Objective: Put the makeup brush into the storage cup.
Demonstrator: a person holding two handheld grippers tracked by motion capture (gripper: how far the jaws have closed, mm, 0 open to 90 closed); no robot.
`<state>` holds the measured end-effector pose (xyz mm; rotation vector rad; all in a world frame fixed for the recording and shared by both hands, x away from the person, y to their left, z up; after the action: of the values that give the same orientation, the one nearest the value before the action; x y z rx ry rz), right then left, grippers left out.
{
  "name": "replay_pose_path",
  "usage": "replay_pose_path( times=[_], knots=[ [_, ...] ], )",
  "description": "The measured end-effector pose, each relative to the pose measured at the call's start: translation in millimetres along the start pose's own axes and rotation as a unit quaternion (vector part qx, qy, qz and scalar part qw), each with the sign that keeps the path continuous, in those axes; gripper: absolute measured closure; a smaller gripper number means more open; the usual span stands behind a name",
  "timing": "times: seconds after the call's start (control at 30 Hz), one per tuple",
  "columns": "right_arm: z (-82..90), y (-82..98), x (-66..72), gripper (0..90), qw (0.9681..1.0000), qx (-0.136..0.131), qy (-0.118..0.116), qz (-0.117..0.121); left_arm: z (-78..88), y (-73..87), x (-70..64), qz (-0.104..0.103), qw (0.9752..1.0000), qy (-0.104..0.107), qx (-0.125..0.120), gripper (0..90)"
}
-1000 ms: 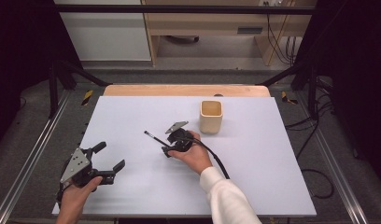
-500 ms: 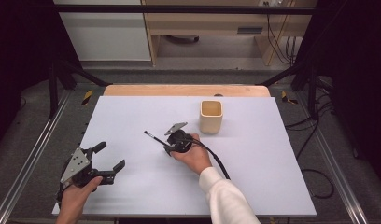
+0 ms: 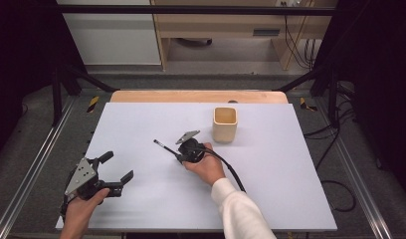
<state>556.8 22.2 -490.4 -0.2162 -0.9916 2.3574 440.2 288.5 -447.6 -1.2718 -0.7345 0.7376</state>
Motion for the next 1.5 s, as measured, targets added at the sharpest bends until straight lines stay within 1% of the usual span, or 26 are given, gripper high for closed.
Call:
replay_pose_path(
  times=[0.37, 0.43, 0.47, 0.57, 0.6, 0.77, 0.8, 0.83, 0.9, 1.17, 1.2, 1.47, 1.5],
  knots=[
    [-1.5, 0.9, -1.5, 72.9, 1.0, 0.001, -0.001, -0.01, 0.1, -0.1, 0.1, 0.0, 1.0, 0.0, 0.0, 1.8],
    [-1.8, 1.0, -1.8, 75.0, 0.9998, 0.001, 0.001, -0.019, 0.0, 0.0, 0.0, 0.0, 1.0, 0.0, 0.0, 1.7],
    [-1.8, 1.0, -1.9, 75.4, 0.9997, 0.001, -0.003, -0.023, -0.2, 0.0, -0.3, 0.0, 1.0, 0.0, -0.001, 1.7],
    [-2.6, 1.3, -2.6, 75.7, 0.9998, 0.0, -0.004, -0.022, -0.1, -0.1, -0.4, 0.0, 1.0, 0.0, -0.001, 1.7],
    [-2.3, 1.7, -3.1, 76.0, 0.9998, 0.005, -0.003, -0.02, -0.1, -0.1, -0.5, 0.0, 1.0, 0.001, 0.0, 1.7],
    [-3.4, 2.0, -3.1, 78.0, 0.9995, 0.003, -0.002, -0.032, -0.3, -0.1, -0.8, 0.001, 1.0, 0.0, -0.001, 1.7],
    [-3.4, 2.1, -4.0, 78.6, 0.9996, 0.003, -0.002, -0.028, -0.3, -0.2, -0.8, 0.001, 1.0, 0.001, -0.001, 1.7],
    [-3.6, 2.0, -3.4, 79.3, 0.9993, 0.003, -0.004, -0.037, -0.3, -0.2, -0.8, 0.001, 1.0, 0.001, -0.001, 1.7],
    [-3.7, 2.3, -3.6, 80.1, 0.9992, 0.005, -0.006, -0.04, -0.3, -0.2, -0.9, 0.001, 1.0, 0.0, -0.001, 1.7],
    [-3.8, 2.7, -4.7, 82.5, 0.9991, 0.006, -0.008, -0.042, -0.7, -0.1, -1.0, 0.001, 1.0, 0.0, -0.001, 1.7],
    [-3.8, 2.6, -4.4, 82.7, 0.9988, 0.005, -0.009, -0.047, -0.6, 0.0, -1.0, 0.001, 1.0, 0.0, -0.001, 1.7],
    [-3.8, 2.8, -5.2, 83.7, 0.9989, 0.004, -0.01, -0.045, -0.5, -0.3, -0.8, 0.0, 1.0, -0.001, -0.001, 1.8],
    [-3.7, 2.7, -4.8, 83.8, 0.9989, 0.005, -0.014, -0.044, -0.5, -0.3, -0.7, 0.0, 1.0, -0.001, -0.001, 1.8]
  ],
)
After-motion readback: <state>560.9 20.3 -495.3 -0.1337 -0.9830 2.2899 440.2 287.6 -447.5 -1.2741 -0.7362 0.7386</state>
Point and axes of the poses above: each handheld gripper's, and its own axes: z roughly backward along the jaws, y roughly out of its underside, x roughly to its left, the point moved 3 cm from there along -z, roughly forward along the jaws, and after that the axes turned 6 degrees about -y, right-handed, at the moved point
